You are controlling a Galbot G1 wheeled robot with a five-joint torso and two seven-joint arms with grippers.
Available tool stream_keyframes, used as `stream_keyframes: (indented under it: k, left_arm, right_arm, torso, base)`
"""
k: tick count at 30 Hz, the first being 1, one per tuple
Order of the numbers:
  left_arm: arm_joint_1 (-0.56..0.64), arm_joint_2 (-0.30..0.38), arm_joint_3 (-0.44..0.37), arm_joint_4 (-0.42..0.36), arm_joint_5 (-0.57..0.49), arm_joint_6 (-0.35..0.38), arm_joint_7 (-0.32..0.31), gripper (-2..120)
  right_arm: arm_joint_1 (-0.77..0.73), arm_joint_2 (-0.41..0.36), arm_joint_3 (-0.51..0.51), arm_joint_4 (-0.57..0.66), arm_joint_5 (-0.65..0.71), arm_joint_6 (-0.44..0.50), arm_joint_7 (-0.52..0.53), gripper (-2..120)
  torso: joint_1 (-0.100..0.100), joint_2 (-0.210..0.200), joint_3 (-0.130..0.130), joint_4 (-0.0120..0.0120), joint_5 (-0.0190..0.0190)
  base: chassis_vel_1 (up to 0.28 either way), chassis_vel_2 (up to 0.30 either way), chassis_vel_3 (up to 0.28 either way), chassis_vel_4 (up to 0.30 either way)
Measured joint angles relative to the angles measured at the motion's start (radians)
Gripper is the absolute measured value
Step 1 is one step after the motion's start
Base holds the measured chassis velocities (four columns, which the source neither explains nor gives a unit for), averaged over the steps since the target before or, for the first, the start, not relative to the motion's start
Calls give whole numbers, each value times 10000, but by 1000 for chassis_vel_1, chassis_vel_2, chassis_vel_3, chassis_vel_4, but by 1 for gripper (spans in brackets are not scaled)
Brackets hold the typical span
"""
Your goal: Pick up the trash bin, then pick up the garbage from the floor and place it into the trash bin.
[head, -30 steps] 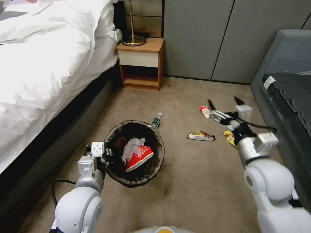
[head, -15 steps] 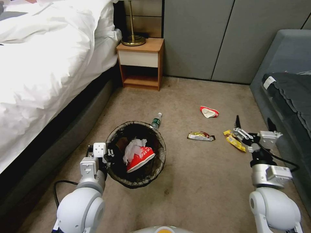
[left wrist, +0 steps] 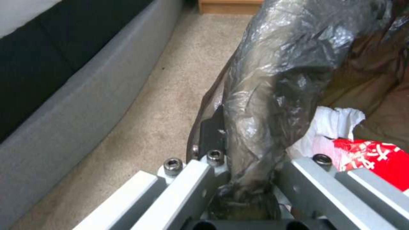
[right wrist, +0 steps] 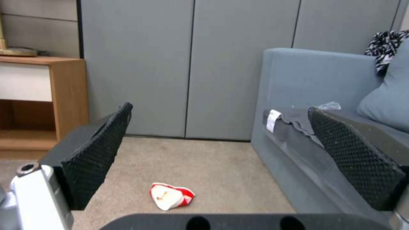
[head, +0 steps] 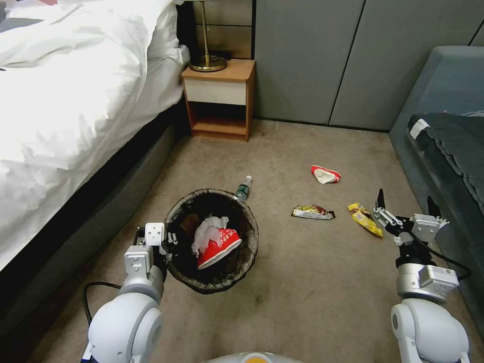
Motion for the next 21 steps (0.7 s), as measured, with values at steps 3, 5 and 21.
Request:
stream_keyframes:
  k: [3,5,21]
  left_arm:
    - [0,3,-7,11,0,-2,13,0]
    - [-3,1,-8,40,0,-11,19,0]
    - [7,17,-44,54,23,-28,42,0]
  right_arm:
    - [70,-15,-30,-47,-19,-33,-1,100]
    - [101,-28,-65,-84,-35,-48,-4,100]
    - [197,-74,-100,-221,-52,-71,-20,100]
  torso:
    - [0,0,0,1,0]
    - [0,0,0,1,0]
    - [0,0,1,-1,0]
  base:
    - [-46,44,59,-46]
    - [-67,71,86,-72]
    - [-100,99,101,-100]
